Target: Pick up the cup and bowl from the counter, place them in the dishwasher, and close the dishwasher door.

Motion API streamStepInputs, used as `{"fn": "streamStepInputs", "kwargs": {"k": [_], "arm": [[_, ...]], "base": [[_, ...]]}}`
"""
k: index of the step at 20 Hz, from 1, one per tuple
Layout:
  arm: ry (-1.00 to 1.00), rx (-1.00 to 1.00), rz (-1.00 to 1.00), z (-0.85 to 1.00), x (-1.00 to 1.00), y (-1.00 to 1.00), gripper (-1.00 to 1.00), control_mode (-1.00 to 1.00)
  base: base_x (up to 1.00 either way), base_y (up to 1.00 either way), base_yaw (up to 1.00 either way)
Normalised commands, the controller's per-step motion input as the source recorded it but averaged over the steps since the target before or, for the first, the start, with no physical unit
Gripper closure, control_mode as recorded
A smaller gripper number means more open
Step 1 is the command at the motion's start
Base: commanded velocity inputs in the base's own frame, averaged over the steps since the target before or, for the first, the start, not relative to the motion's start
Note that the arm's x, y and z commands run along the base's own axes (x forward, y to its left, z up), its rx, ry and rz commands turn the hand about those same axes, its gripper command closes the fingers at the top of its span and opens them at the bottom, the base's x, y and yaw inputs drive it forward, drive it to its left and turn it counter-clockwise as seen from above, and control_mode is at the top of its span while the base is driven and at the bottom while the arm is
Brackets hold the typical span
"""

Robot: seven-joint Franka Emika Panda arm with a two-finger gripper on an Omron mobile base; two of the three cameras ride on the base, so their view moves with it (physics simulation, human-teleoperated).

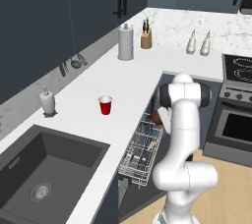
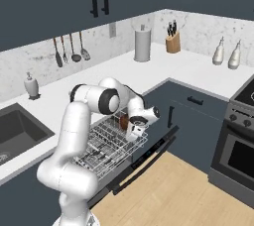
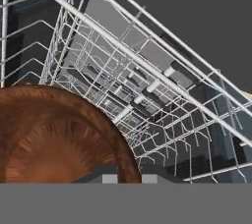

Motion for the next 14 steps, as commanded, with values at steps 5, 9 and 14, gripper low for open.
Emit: {"fn": "streamStepInputs", "kwargs": {"k": [5, 9, 14], "arm": [[0.27, 0.15, -0.08, -0.27, 0.40, 0.11, 1.00, -1.00], [0.25, 0.12, -0.08, -0.37, 0.10, 0.24, 1.00, -1.00], [0.17, 0.06, -0.12, -0.39, 0.00, 0.22, 1.00, -1.00]], "base": [[0.00, 0.00, 0.00], [0.00, 0.00, 0.00], [0.00, 0.00, 0.00]]}}
